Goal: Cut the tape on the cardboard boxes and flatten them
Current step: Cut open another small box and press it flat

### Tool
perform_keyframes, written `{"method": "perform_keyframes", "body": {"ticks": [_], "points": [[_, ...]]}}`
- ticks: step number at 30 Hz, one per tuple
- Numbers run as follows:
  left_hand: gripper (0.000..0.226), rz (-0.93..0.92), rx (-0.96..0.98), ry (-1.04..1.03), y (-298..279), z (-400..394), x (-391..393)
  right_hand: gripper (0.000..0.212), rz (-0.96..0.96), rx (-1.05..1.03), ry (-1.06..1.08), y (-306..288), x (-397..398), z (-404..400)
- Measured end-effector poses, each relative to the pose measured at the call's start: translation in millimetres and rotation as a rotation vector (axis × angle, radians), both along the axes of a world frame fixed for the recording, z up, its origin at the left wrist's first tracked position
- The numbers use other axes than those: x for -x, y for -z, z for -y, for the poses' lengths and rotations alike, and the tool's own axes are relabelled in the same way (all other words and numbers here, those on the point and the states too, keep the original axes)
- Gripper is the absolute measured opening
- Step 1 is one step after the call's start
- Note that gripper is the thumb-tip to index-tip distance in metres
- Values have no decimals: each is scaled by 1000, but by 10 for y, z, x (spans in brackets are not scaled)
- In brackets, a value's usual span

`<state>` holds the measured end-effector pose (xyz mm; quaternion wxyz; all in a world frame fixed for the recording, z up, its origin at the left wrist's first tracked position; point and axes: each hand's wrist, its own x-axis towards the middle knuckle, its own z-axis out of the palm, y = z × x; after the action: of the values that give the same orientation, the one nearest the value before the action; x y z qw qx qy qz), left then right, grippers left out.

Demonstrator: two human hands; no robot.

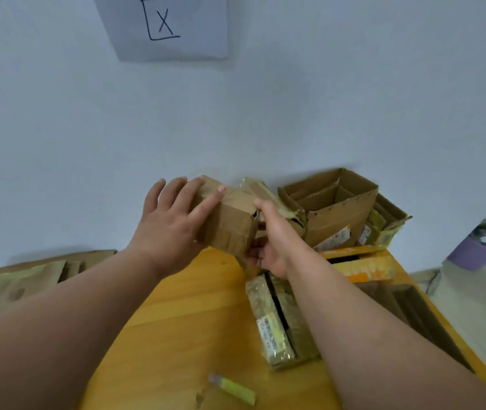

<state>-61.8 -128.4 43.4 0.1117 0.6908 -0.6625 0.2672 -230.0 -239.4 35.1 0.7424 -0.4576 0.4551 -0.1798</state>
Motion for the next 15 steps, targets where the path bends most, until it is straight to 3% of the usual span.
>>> {"method": "perform_keyframes", "body": {"ticks": [5,11,15], "points": [[106,-27,-183,-95,86,-640,-221,69,-216,160,-104,151,-131,-602],[108,-328,-465,-233,362,-1141,-375,71,-106,311,-355,454,-283,-1142],[115,-368,-613,-303,603,-1339,-411,63,-111,272,-408,728,-402,-1364]]}}
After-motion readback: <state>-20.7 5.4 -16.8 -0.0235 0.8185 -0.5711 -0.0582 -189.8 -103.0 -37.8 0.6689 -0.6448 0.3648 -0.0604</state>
